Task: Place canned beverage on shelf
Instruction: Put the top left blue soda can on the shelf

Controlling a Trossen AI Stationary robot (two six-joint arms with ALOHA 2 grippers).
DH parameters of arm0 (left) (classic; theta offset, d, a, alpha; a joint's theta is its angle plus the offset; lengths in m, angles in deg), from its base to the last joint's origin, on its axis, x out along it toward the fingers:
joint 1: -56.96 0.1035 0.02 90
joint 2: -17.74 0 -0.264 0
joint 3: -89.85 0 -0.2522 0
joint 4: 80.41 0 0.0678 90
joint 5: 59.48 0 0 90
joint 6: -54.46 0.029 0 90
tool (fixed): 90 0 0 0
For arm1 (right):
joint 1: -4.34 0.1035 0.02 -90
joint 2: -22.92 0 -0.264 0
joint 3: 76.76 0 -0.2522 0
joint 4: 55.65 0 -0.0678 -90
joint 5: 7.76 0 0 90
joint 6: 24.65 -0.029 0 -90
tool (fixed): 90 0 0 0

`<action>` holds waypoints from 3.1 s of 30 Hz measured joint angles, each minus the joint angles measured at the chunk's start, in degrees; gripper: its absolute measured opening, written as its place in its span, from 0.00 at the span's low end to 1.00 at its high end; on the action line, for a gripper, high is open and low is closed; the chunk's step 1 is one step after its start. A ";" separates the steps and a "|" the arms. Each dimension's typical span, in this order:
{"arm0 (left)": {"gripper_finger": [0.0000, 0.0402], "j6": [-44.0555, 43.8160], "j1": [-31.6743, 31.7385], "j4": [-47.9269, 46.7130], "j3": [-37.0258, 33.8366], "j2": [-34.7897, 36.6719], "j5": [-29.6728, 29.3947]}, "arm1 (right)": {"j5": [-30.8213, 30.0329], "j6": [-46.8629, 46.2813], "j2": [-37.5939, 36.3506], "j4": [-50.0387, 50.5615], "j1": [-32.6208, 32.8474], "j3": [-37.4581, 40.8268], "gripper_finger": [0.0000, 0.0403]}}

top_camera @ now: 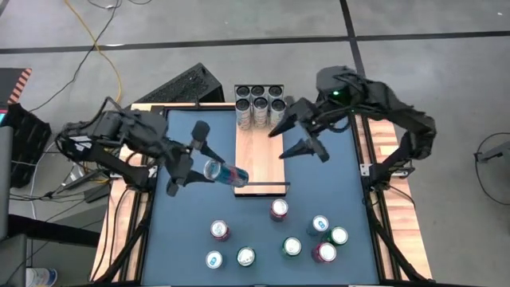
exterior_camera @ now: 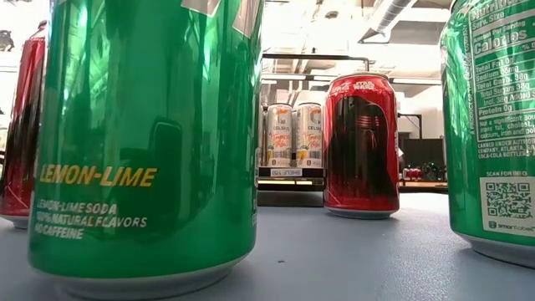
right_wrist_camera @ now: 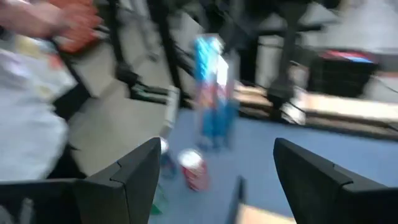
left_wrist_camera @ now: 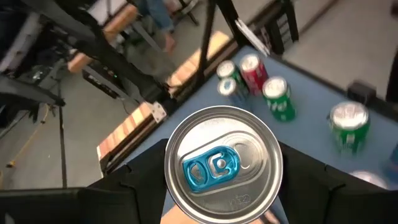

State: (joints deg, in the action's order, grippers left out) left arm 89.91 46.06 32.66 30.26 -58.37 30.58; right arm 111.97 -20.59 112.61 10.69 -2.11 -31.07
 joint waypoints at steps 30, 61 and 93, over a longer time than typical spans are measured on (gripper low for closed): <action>0.57 21.02 2.83 -1.59 2.25 -5.55 2.48 | 9.21 3.23 12.83 -5.56 1.23 -0.04 0.88; 0.57 33.89 4.56 -1.98 2.17 -8.42 -1.01 | 9.03 4.22 17.31 -6.04 1.40 -0.02 0.86; 0.76 15.74 -2.65 0.14 2.14 -5.01 -30.19 | 3.54 6.49 17.31 -10.64 -2.72 -0.13 0.52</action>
State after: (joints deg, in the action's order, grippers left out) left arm 105.65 43.40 32.80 32.41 -63.38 0.40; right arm 115.51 -14.10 129.92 0.05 -4.83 -31.20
